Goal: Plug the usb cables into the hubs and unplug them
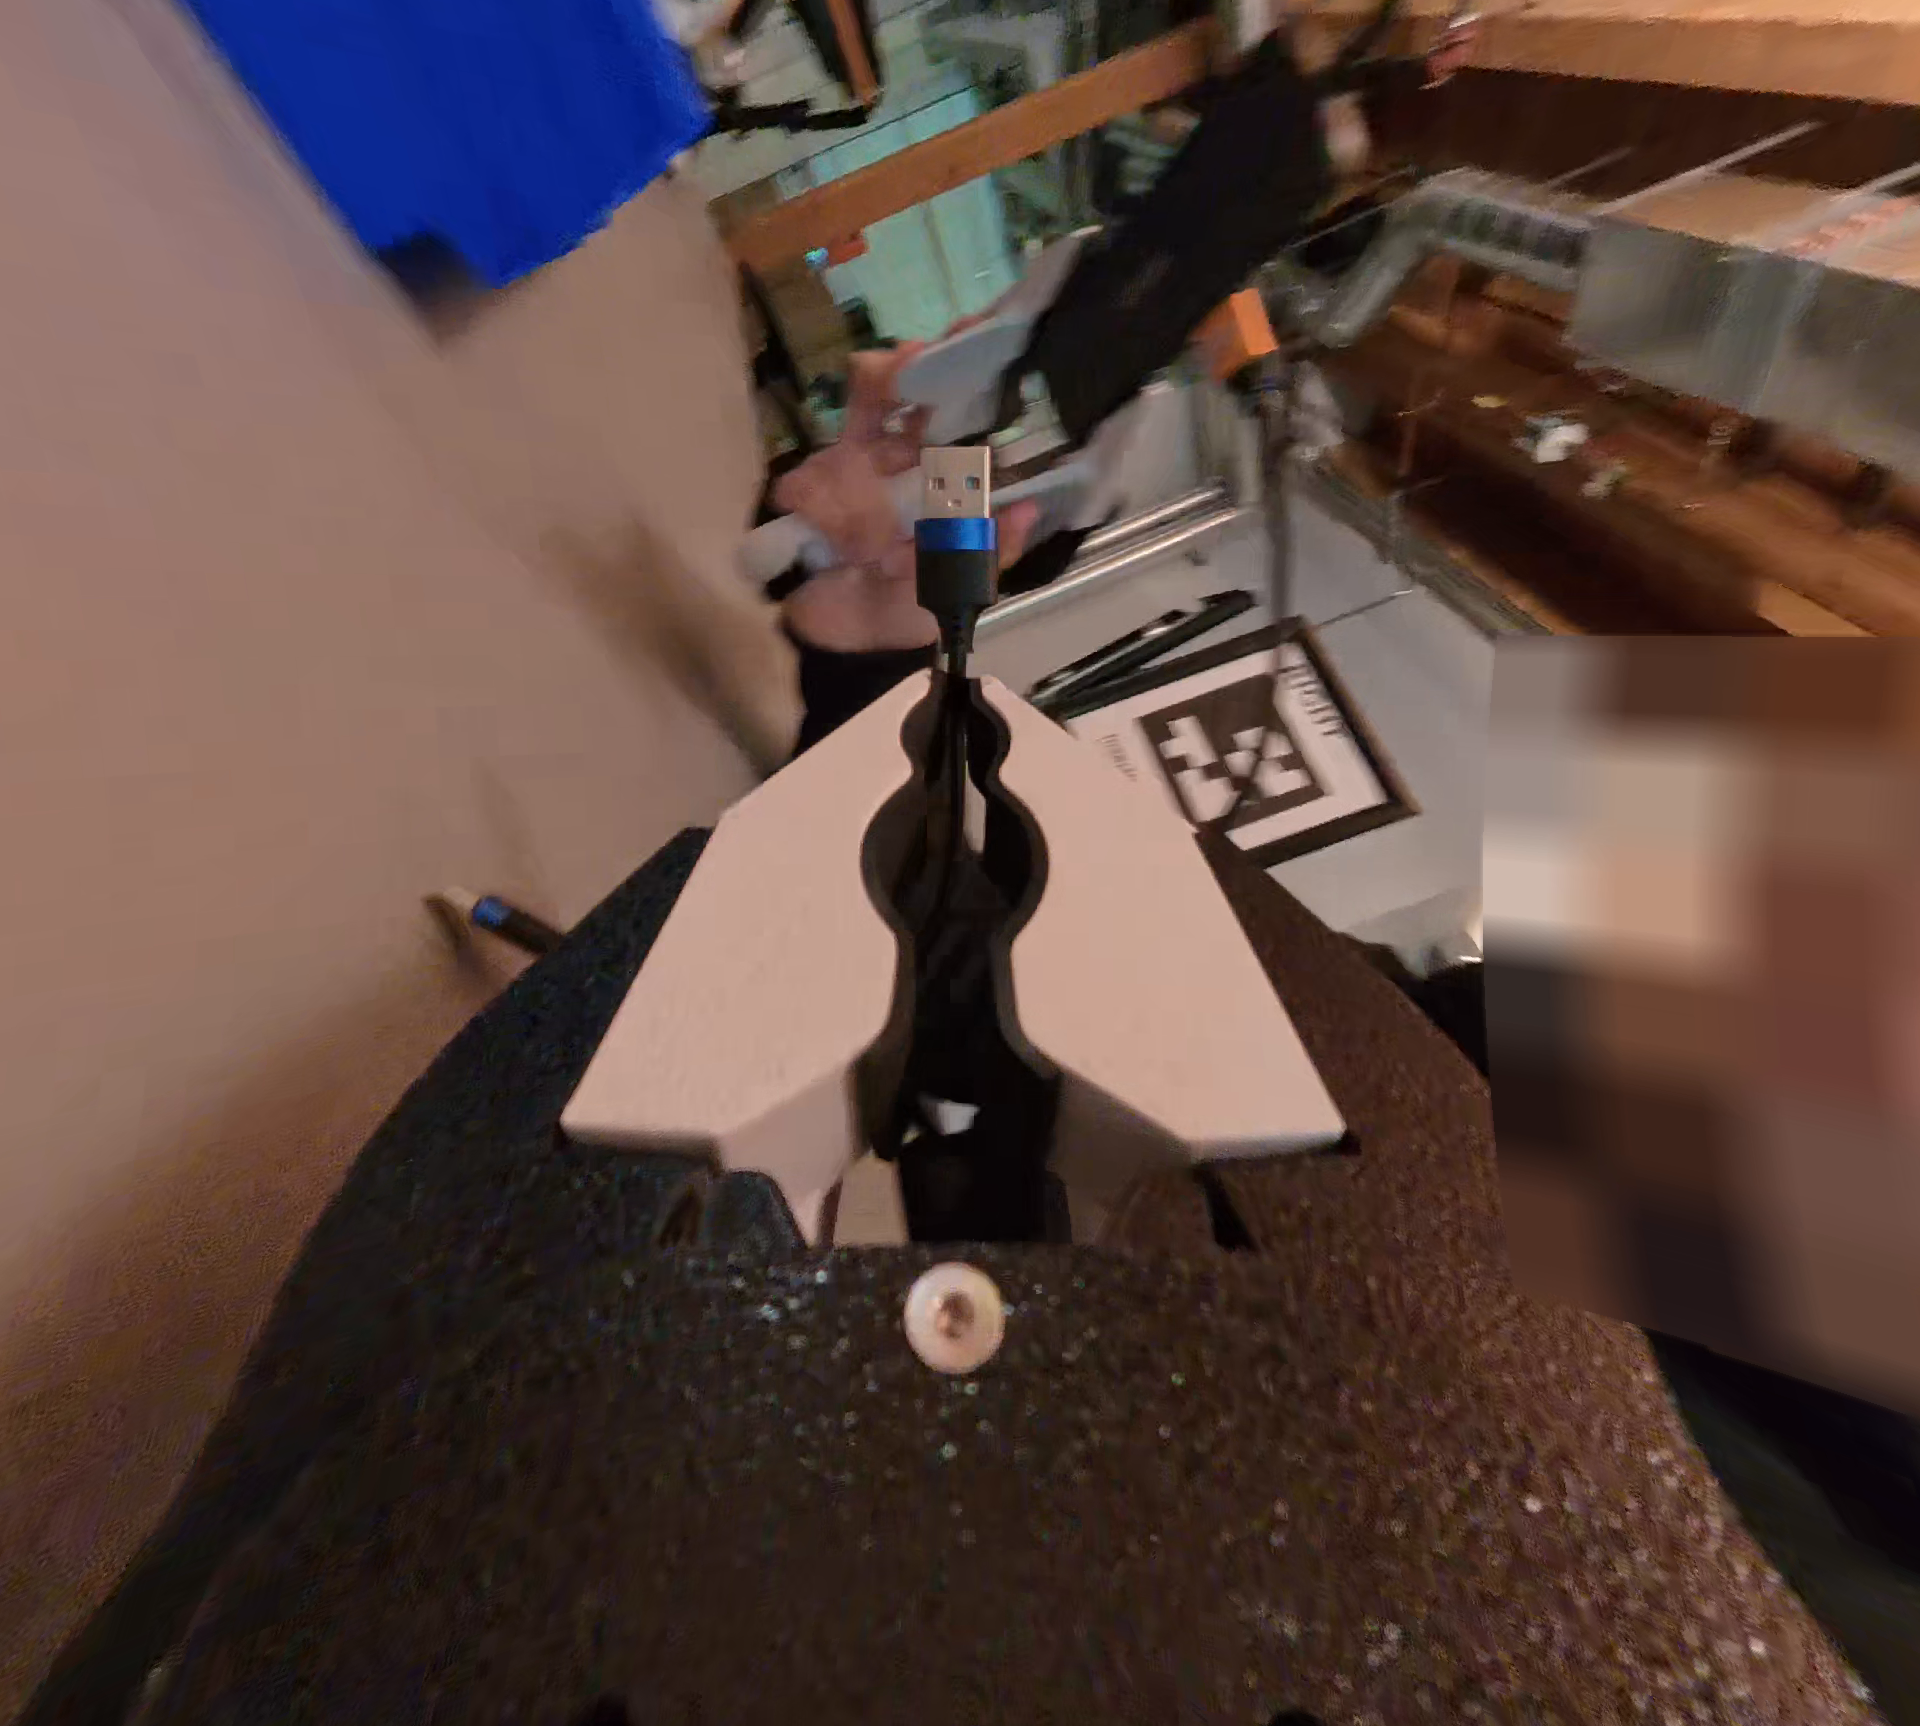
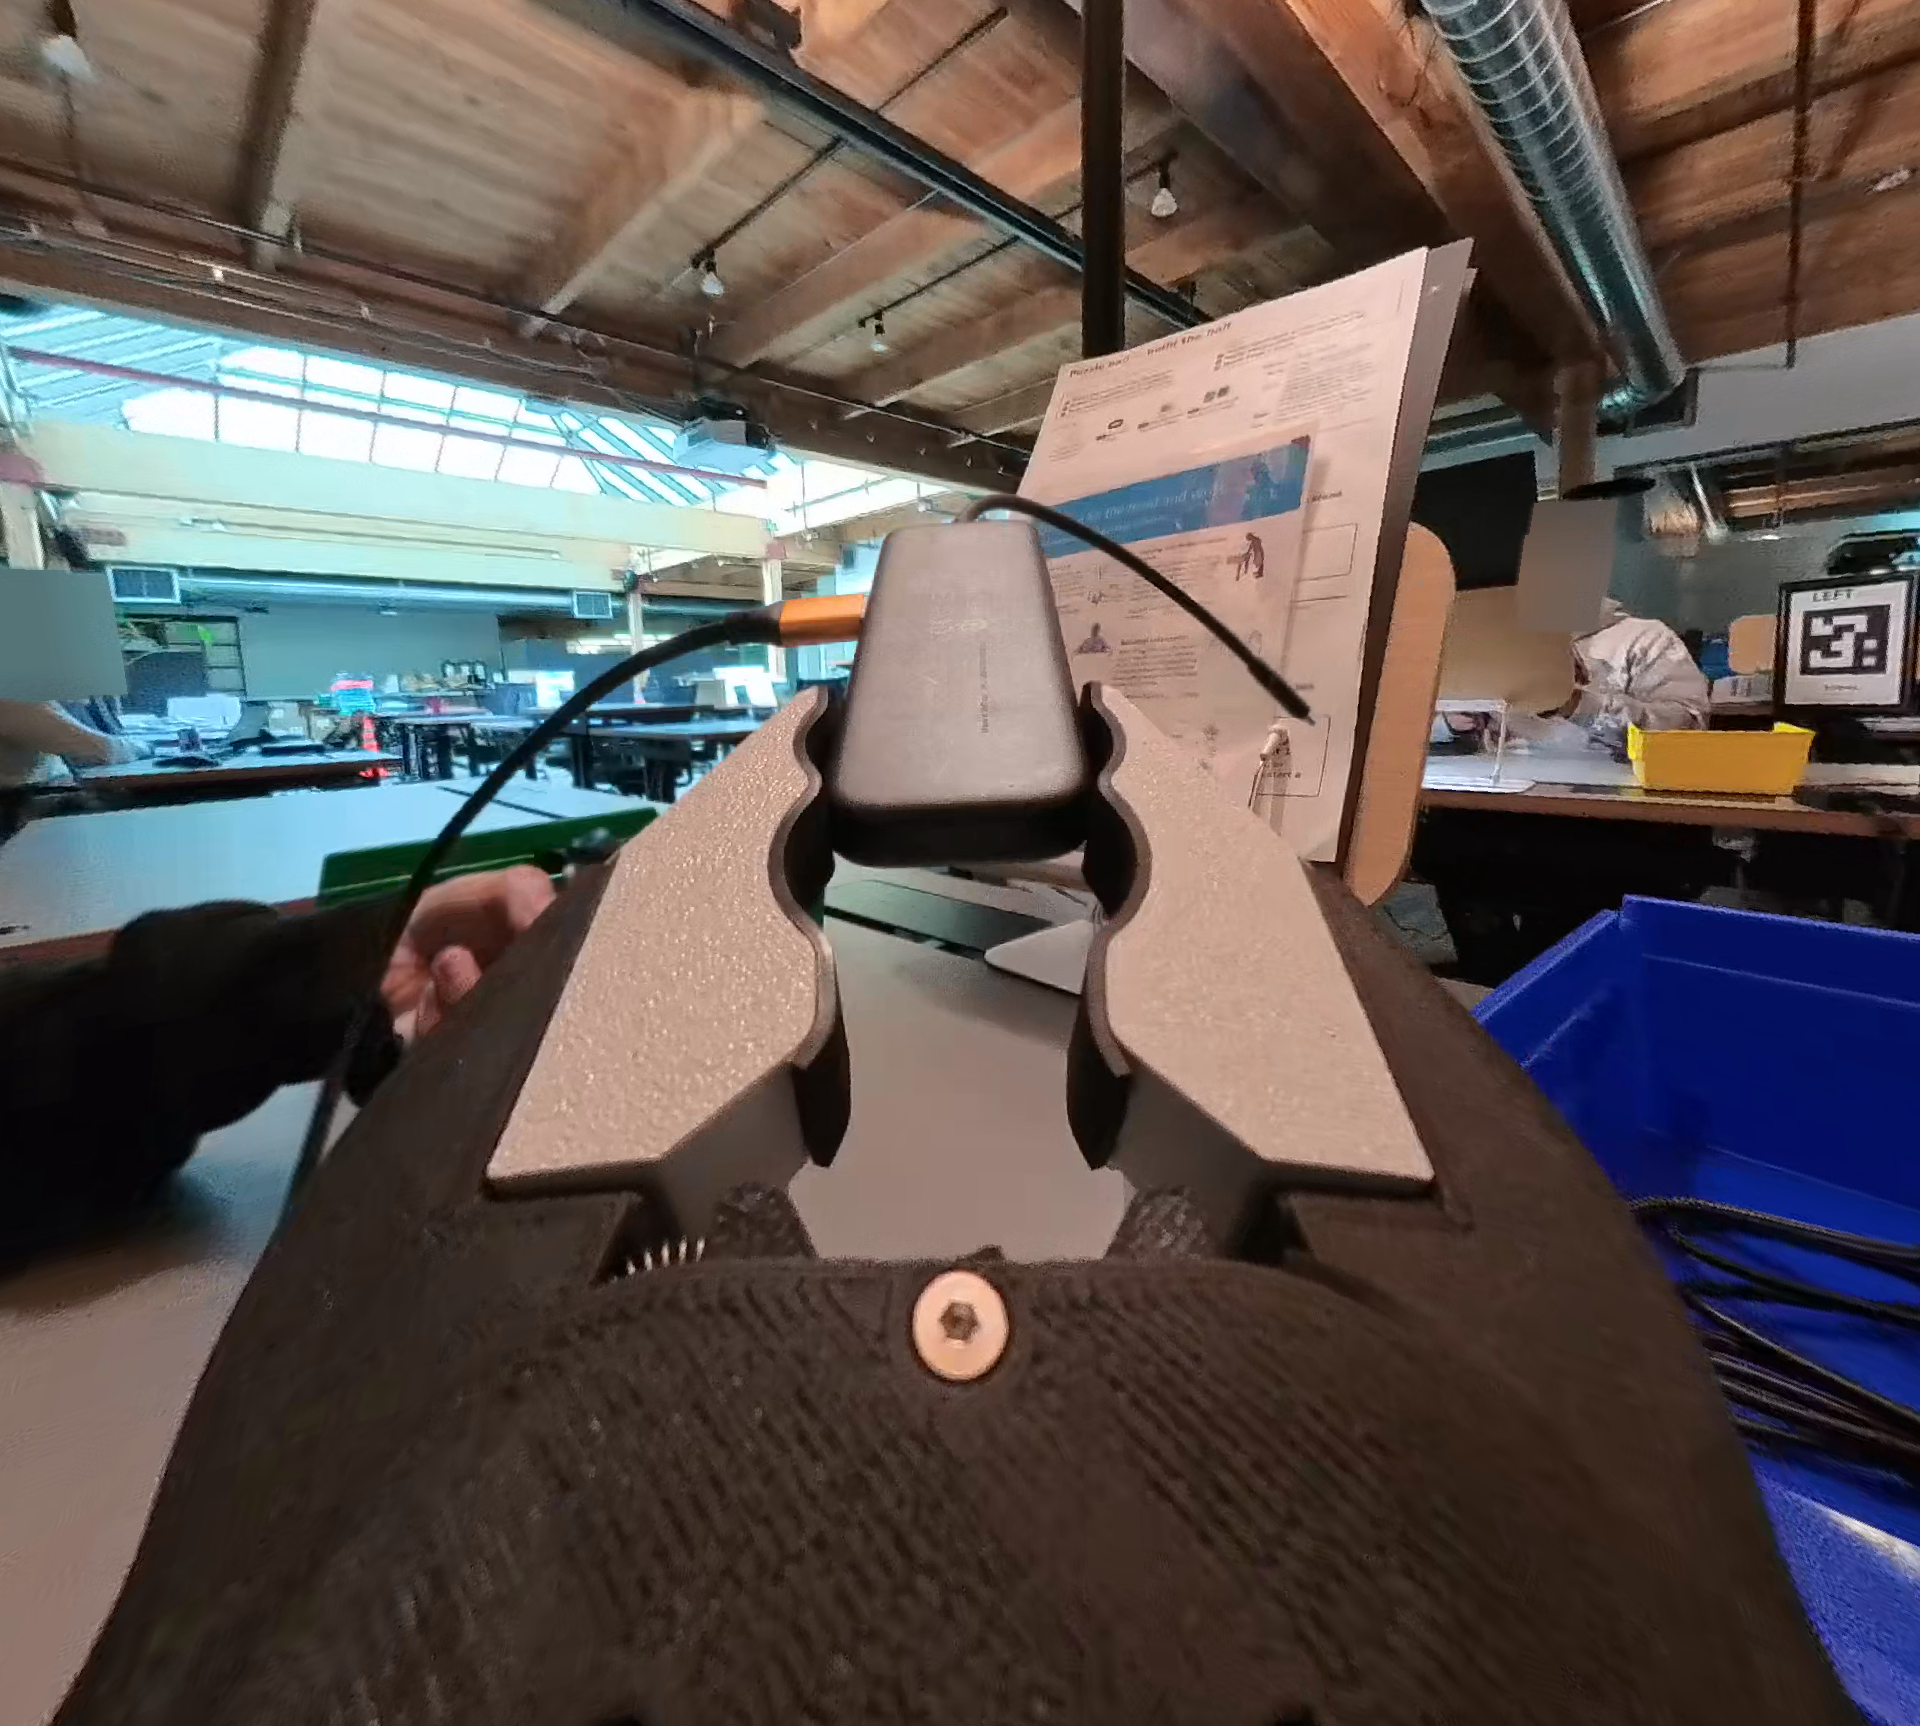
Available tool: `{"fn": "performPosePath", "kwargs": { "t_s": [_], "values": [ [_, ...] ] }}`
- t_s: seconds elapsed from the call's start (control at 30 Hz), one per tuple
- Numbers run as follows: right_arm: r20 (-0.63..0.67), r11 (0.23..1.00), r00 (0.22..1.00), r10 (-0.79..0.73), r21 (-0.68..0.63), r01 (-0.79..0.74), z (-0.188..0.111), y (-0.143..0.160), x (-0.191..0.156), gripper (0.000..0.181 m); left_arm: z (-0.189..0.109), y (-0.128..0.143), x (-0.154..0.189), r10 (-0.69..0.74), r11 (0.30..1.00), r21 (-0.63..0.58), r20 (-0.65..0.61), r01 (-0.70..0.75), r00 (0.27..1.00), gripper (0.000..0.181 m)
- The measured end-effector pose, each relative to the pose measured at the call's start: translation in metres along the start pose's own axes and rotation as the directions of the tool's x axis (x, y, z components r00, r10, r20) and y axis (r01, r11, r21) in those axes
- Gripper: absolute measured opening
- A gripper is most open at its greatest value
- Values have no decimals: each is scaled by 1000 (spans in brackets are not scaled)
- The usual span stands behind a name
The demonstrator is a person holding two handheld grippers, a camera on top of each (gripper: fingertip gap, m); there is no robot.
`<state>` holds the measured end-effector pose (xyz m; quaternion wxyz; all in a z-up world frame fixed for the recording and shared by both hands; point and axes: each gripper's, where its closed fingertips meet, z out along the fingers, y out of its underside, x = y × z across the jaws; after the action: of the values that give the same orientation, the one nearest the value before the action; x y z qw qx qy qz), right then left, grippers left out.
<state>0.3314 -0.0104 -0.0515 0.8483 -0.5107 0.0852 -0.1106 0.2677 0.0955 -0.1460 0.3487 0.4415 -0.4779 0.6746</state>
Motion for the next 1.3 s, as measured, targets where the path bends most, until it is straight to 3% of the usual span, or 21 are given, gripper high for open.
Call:
{"fn": "performPosePath", "kwargs": {
  "t_s": [0.13,0.2,0.33,0.43,0.53,0.57,0.67,0.77,0.83,0.93,1.0,1.13,1.2,1.3],
  "values": [
    [3,1000,1000,-25,-20,25,1,2,-1,46,-15,3,-44,73,997,-55,276,-60,958,1],
    [2,1000,1000,-21,-18,21,1,2,-1,46,-27,-8,-49,118,993,-23,366,-118,923,1],
    [3,999,1000,-29,-28,30,2,3,-2,46,-16,-14,-2,106,992,43,158,-114,982,0],
    [6,999,999,-32,-31,32,3,4,-3,46,-7,1,-11,120,992,-45,159,-114,980,1],
    [6,998,999,-39,-39,40,3,6,-3,46,0,-3,15,-53,998,23,-158,57,986,1],
    [8,998,999,-39,-39,39,3,6,-3,46,6,2,17,-78,997,-7,-189,78,979,1],
    [8,998,999,-40,-41,40,4,6,-3,46,20,25,-12,-4,991,-131,-15,2,1000,1],
    [7,998,999,-46,-44,46,4,6,-3,46,7,22,-46,51,990,-143,204,-21,978,1],
    [5,997,999,-53,-52,54,4,7,-3,46,-15,13,-75,169,980,-170,434,-104,885,1],
    [8,997,998,-56,-58,56,5,8,-5,46,-49,6,-103,371,926,-324,671,-196,642,17],
    [10,996,998,-61,-66,62,6,10,-5,46,-54,5,-103,425,903,-378,712,-206,558,26],
    [10,995,998,-69,-74,69,6,12,-6,46,-57,-9,-107,432,900,-362,812,-241,392,43],
    [14,995,998,-66,-76,67,7,12,-7,46,-55,-10,-112,461,882,-392,831,-261,310,41],
    [17,994,997,-74,-83,76,8,13,-8,46,-64,-9,-115,579,802,-542,808,-250,106,28]
  ]
}}
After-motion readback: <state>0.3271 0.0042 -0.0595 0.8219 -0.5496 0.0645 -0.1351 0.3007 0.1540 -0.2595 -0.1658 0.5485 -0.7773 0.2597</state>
